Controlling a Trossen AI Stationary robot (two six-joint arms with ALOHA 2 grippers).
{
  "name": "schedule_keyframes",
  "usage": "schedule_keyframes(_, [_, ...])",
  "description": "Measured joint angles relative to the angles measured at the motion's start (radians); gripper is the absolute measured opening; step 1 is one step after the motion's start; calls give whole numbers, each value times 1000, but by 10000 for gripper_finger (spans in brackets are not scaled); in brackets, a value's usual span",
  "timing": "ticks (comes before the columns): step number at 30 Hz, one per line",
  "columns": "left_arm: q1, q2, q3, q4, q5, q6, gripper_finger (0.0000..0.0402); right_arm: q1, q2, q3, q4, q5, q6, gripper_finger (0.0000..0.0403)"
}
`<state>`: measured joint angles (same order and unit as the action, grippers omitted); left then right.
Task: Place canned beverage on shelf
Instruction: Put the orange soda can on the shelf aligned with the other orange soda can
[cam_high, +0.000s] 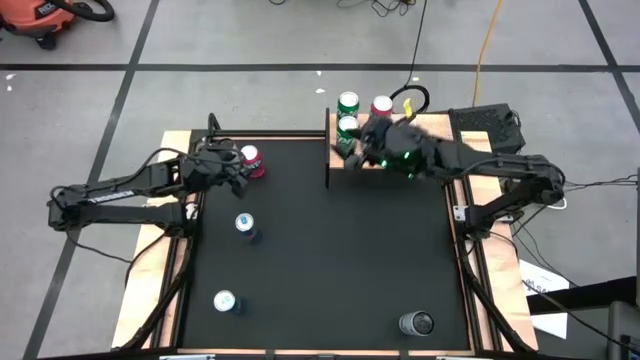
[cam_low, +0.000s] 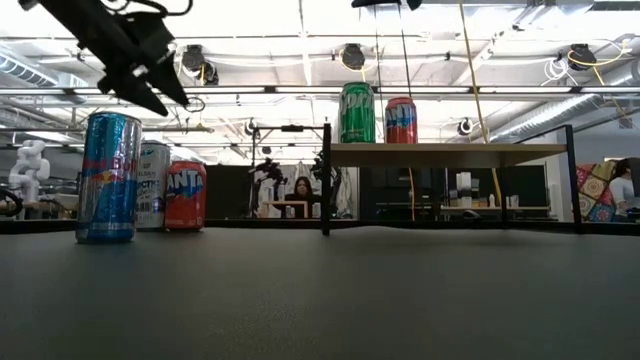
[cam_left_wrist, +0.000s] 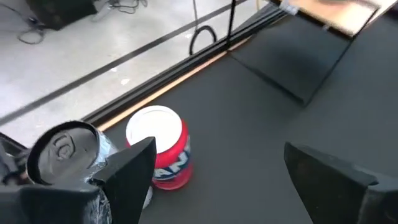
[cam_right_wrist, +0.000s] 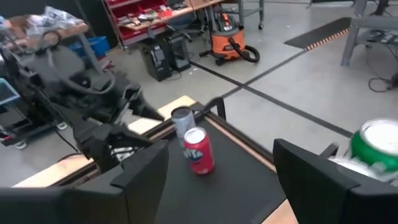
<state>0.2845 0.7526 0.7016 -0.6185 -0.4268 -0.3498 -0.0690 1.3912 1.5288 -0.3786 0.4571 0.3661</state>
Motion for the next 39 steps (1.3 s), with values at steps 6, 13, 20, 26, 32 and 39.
schedule_keyframes(6, [57,64,-1,61,123,118,349,112,55,0,-34,137,87,273])
schedule_keyframes(13, [173,100,0,72,289,129,349,180,64,0,-218,204,251,273])
schedule_keyframes(20, [278,144,36,126,386,225,349,222,90,0,-339,203,373,273])
schedule_keyframes(26, [359,239,91,122,437,287,349,242,138,-1,-350,197,408,273])
schedule_keyframes(32, [423,334,94,79,501,281,349,256,136,-63,-425,196,490,273])
schedule_keyframes(39, [457,348,94,92,502,314,349,268,108,-235,-301,122,589,273])
